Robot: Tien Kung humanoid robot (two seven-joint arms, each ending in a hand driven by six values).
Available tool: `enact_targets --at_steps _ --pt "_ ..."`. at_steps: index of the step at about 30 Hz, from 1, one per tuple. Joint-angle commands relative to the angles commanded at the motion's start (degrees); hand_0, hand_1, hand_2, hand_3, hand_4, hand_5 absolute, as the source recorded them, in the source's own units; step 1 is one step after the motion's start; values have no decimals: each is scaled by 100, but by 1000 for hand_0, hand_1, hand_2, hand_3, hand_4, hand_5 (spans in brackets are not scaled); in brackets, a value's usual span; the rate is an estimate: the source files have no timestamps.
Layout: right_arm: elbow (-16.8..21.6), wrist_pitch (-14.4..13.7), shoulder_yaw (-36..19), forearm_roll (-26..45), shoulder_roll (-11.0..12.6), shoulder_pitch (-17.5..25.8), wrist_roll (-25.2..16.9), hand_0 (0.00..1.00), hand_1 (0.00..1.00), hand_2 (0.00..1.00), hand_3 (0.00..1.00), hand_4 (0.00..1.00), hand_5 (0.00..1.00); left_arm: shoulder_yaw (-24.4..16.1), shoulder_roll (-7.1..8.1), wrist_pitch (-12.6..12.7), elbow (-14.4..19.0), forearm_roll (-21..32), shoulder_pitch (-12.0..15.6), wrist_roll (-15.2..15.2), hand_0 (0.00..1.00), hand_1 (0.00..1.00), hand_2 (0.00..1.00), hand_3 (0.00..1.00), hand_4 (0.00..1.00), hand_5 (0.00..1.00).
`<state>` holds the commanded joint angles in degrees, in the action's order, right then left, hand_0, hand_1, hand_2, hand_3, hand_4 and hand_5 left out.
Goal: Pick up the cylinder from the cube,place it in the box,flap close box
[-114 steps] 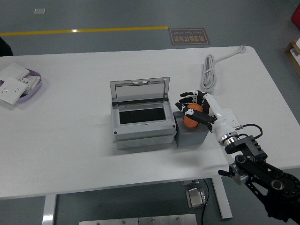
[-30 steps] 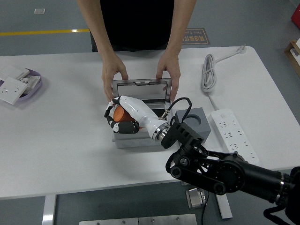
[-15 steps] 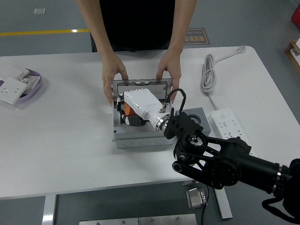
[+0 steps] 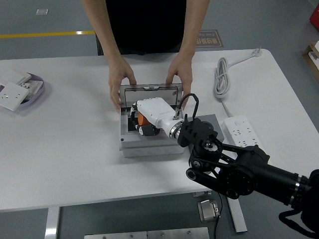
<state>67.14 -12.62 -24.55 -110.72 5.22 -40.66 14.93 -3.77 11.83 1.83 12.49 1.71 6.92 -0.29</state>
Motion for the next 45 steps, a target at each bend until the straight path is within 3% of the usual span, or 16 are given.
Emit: enact_targets --at_steps 2,3,8,9,14,15,17,21,27,32,33,40,45 --pt "-1 20 -8 -13 5 1 -6 620 482 509 513 546 2 4 2 2 -1 5 3 -1 629 647 625 668 722 253" --pt "-3 27 -11 -24 8 2 -8 671 602 617 656 609 220 7 3 1 0 7 4 -1 629 647 625 668 722 253" --pt "1 35 -20 -56 27 12 -18 671 602 617 656 609 220 5 3 1 0 7 5 -1 629 647 625 668 722 253" --pt "5 37 -22 -64 30 14 -19 768 642 649 671 770 389 -1 3 2 0 2 4 -2 629 647 625 668 722 253" --pt "39 35 -42 -37 50 38 -51 768 642 649 671 770 389 -28 3 1 2 -25 2 -1 629 647 625 668 722 253" --pt "45 36 -47 -31 55 44 -59 784 659 665 688 820 390 -36 3 1 3 -32 1 -1 629 647 625 668 722 253" --pt "60 34 -56 -5 67 51 -72 784 659 665 688 820 390 -45 3 0 4 -44 0 -1 629 647 625 668 722 253" --pt "281 -13 -119 427 200 108 -152 786 660 666 701 847 402 -86 -4 -1 7 -81 -7 0 629 647 625 668 722 253" --pt "1075 22 -548 1589 751 140 -323 784 660 664 706 858 408 -124 -2 -1 10 -115 -6 1 629 647 625 668 722 253" --pt "1640 47 -888 2404 1102 -230 -278 784 660 664 706 858 408 -111 25 0 7 -114 -14 3 629 647 625 668 722 253" --pt "1659 47 -907 2523 1136 -299 -274 730 627 650 676 838 438 -111 28 0 7 -117 -17 3 629 647 625 668 722 253" --pt "941 30 -628 3238 1207 -926 -385 703 617 641 673 825 431 -89 43 1 12 -123 -43 5 629 647 625 668 722 253" --pt "461 16 -209 3427 1172 -1130 -450 693 612 634 670 821 430 -89 54 3 16 -133 -66 4 629 647 625 668 722 253"
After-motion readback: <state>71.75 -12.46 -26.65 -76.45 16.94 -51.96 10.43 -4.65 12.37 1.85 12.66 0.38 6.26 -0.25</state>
